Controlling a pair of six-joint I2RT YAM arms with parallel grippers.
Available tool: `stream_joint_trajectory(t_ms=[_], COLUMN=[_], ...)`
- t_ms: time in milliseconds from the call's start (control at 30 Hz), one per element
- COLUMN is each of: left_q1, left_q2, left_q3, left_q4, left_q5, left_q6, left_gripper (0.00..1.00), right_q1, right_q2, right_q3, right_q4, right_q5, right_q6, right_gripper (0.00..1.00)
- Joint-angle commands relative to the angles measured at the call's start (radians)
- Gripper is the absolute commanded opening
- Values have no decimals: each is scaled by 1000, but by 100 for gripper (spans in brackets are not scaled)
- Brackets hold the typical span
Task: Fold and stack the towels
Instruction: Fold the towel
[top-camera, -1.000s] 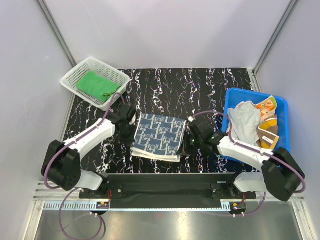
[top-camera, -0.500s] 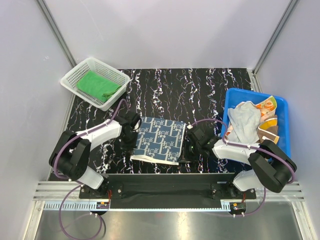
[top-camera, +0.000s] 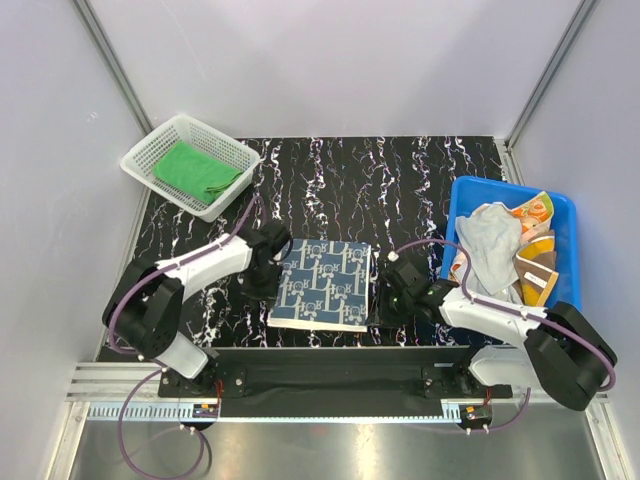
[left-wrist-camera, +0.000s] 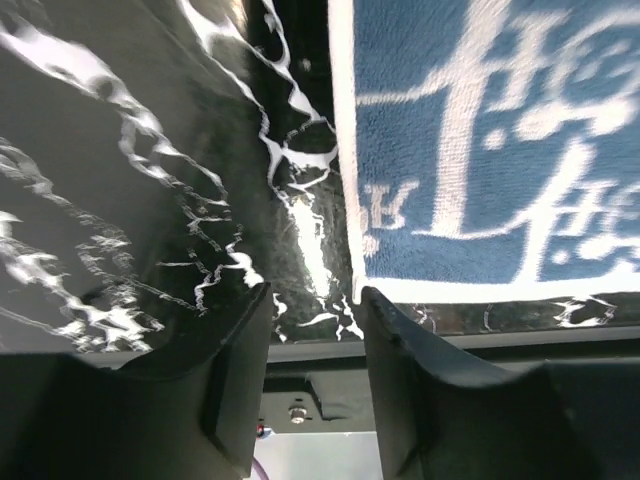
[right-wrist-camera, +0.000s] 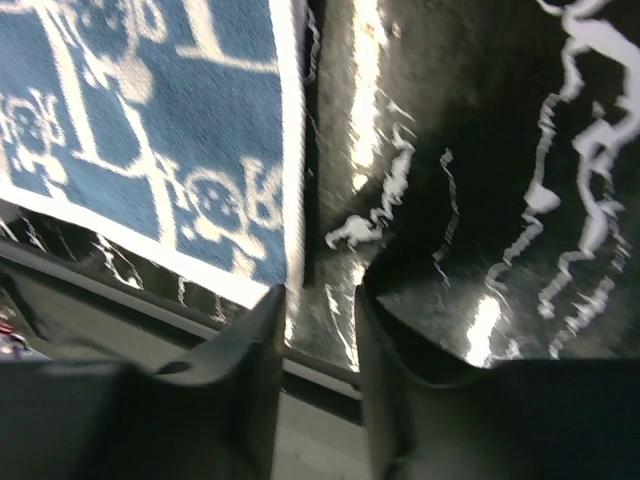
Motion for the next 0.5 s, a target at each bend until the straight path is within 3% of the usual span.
stream_joint_trajectory(t_ms=[0, 67, 167, 367, 467], left_q1=[4, 17, 79, 226, 235], left_q2=[-66, -52, 43, 268, 353], left_q3=[133, 249, 407, 559, 613], left_q4=[-49, -29, 21, 98, 100], left_q5=[-72, -80, 2, 229, 209], left_q6=[21, 96, 240, 467, 536], left_gripper=[48, 52, 57, 55, 54], right_q1=[6, 6, -26, -246, -308], right_q2=[-61, -68, -17, 300, 465], right_q3=[55, 127, 259, 576, 734], right_q4=[-116, -162, -181, -247, -316], right_q5=[64, 59, 19, -220, -289], right_q6=[-55, -95, -249, -595, -720], right_gripper=[42, 49, 51, 50, 50])
